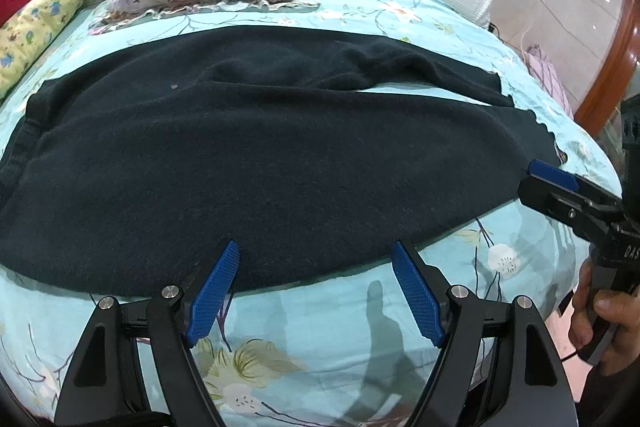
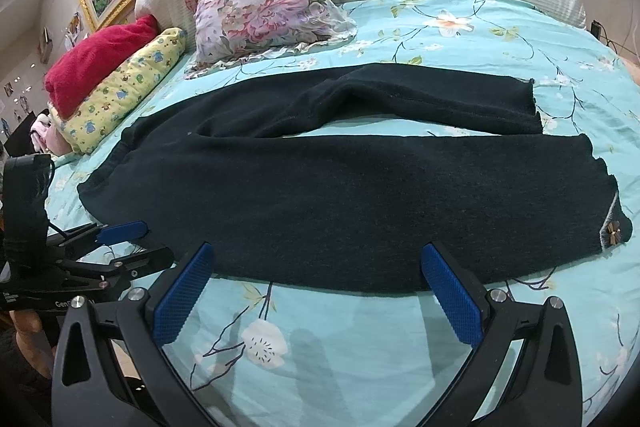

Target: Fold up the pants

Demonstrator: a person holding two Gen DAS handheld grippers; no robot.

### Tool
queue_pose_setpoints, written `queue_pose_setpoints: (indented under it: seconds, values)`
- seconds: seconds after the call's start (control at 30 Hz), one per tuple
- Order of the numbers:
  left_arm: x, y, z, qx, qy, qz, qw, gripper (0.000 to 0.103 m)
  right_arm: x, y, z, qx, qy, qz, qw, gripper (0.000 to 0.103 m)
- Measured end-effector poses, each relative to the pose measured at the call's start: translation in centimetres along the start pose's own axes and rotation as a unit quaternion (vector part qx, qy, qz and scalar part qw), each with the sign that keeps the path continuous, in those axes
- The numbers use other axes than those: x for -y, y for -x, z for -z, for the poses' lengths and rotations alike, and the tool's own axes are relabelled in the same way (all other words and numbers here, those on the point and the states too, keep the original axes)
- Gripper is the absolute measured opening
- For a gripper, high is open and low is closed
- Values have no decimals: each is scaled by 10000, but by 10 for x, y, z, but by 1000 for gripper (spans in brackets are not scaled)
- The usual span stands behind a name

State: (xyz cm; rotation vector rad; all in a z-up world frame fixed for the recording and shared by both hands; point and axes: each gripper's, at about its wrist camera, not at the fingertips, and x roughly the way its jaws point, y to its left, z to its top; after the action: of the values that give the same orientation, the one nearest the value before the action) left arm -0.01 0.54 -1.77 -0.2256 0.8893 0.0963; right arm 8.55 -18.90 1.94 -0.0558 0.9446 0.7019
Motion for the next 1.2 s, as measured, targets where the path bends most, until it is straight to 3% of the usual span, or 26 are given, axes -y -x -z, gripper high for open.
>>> queue_pose_setpoints:
  seconds: [0.13, 0.2, 0.53, 0.87, 1.2]
  values:
    - [0, -1, -4, -13, -139, 47, 9999, 80, 5, 3, -7, -162, 41, 120, 9998, 103]
    - [0, -2, -8, -26, -193, 84, 9998, 80, 8, 4, -7, 187, 20, 31, 9998, 103]
    - [-2, -3, -47, 2, -523, 327, 9981, 80, 40, 7, -36, 251, -112, 246, 9993, 103]
    - [-8, -24, -104, -150, -901, 337, 9953, 80, 80, 7, -74, 343, -547, -3, 9979, 103]
    - [-12, -63, -180, -229, -1381, 398, 9894, 80, 129, -6, -132, 310, -641, 74, 9974, 103]
